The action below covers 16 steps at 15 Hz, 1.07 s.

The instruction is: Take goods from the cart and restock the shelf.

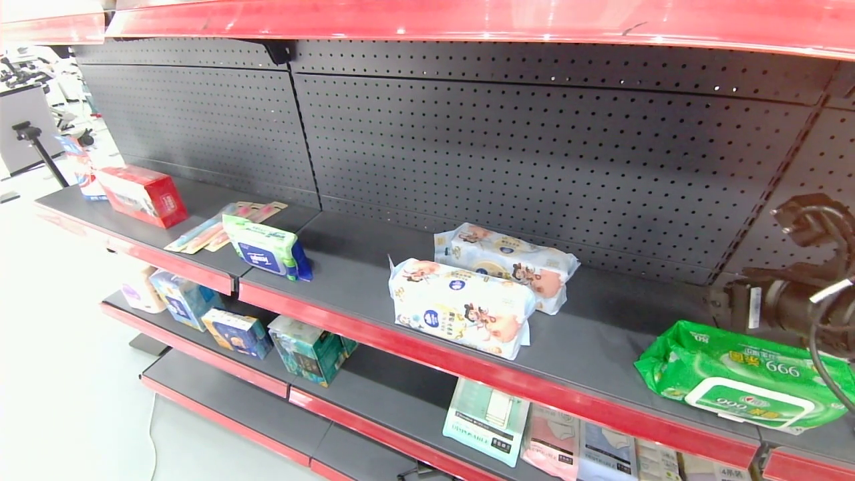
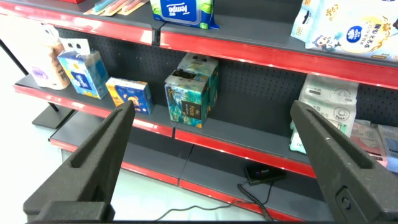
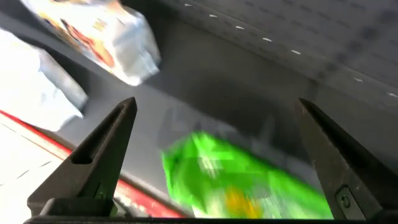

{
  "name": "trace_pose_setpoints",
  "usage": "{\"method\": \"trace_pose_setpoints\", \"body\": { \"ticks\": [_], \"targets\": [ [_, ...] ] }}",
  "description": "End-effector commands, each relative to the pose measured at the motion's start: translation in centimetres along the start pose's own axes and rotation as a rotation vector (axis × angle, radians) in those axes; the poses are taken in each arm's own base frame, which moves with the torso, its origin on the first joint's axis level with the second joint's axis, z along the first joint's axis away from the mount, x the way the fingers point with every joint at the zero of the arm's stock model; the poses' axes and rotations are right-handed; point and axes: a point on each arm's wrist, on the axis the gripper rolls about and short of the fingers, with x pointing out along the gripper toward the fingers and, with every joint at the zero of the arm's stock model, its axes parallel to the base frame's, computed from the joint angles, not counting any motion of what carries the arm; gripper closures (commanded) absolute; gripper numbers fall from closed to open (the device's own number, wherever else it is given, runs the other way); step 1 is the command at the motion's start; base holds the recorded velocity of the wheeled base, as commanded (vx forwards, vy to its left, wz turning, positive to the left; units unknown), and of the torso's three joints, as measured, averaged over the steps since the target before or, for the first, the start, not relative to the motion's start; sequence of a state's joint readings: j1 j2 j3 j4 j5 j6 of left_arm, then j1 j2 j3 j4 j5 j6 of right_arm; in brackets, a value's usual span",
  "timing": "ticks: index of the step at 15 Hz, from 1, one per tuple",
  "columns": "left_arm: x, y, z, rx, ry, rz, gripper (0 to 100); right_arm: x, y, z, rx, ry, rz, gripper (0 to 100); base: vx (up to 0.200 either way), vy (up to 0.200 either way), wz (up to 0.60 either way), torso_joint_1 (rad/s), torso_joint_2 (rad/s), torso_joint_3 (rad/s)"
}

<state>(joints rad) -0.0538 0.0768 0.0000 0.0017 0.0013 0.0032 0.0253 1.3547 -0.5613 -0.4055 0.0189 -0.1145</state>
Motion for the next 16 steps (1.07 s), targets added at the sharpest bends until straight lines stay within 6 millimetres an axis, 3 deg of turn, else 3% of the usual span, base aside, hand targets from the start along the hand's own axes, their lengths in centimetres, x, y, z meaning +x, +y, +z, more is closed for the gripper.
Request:
{"method": "trace_pose_setpoints", "body": {
  "ticks": [1, 5, 8, 11, 15, 16],
  "targets": [
    [0.0, 0.0, 0.0, 0.000, 0.001, 0.002, 0, -6.6, -0.4, -3.1, 0.019, -0.079, -0.137, 0, 0.000, 0.000, 0.00, 0.000, 0.00, 0.000],
    [0.0, 0.0, 0.0, 0.000, 0.001, 0.002, 0, -12.3, 0.4, -7.8, 0.022, -0.195, -0.183, 0, 0.000, 0.000, 0.00, 0.000, 0.00, 0.000],
    [0.0, 0.0, 0.0, 0.000, 0.001, 0.002, 0, -14.9, 0.9, -10.2, 0.019, -0.235, -0.216, 0, 0.000, 0.000, 0.00, 0.000, 0.00, 0.000],
    [0.0, 0.0, 0.0, 0.000, 0.001, 0.002, 0, -15.8, 1.3, -11.9, 0.016, -0.262, -0.222, 0, 0.000, 0.000, 0.00, 0.000, 0.00, 0.000],
    [0.0, 0.0, 0.0, 0.000, 0.001, 0.000, 0, -16.9, 2.4, -17.2, 0.023, -0.362, -0.134, 0, 0.000, 0.000, 0.00, 0.000, 0.00, 0.000],
    [0.0, 0.0, 0.0, 0.000, 0.001, 0.002, 0, -17.0, 2.5, -17.6, 0.075, -0.310, -0.102, 0, 0.000, 0.000, 0.00, 0.000, 0.00, 0.000]
  ]
}}
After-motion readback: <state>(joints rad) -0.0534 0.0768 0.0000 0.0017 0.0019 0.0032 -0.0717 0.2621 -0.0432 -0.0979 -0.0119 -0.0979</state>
